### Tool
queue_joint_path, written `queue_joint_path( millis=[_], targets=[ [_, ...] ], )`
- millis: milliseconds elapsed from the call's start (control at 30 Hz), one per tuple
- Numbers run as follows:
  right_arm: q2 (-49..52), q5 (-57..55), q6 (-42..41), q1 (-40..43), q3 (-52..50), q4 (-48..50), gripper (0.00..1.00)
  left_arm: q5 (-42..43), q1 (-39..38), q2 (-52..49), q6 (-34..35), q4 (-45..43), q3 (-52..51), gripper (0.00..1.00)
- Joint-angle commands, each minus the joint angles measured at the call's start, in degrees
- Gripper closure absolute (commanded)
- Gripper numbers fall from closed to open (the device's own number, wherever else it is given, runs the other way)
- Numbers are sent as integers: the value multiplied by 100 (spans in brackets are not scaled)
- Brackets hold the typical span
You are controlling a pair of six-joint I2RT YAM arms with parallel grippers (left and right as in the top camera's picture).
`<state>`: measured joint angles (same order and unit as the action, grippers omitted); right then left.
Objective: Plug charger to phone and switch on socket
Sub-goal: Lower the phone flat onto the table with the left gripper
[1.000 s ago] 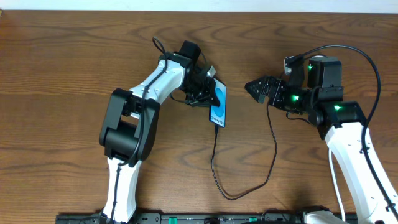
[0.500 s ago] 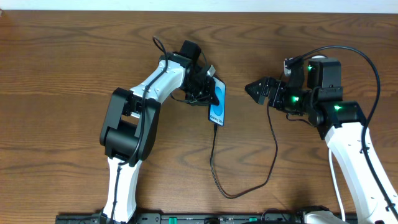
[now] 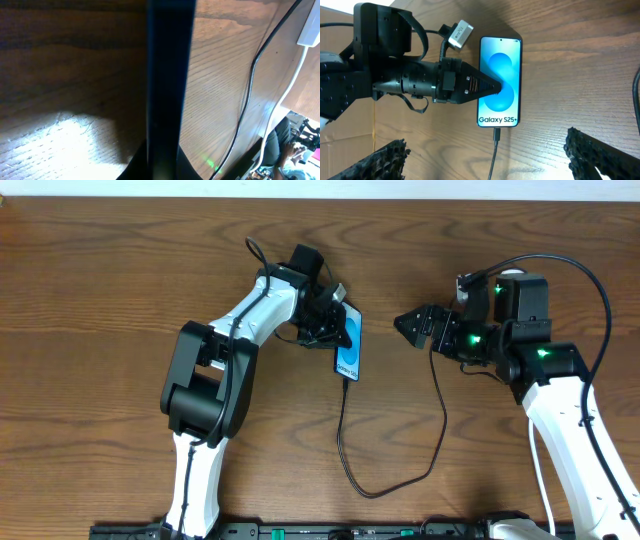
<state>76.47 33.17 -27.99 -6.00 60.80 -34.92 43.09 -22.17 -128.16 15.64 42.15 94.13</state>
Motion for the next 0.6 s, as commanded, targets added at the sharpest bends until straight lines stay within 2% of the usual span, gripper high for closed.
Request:
queue_joint_path(
  millis=[0,367,567],
  targets=[
    [-70,-28,90,28,26,-11,1,-79,17,-33,-83,22,-103,92],
    [-70,-101,90,28,26,-28,1,-323,17,-33,-81,48,-118,92],
    [-70,-155,90,28,26,-70,1,-374,17,-33,-81,48,-118,85]
  ],
)
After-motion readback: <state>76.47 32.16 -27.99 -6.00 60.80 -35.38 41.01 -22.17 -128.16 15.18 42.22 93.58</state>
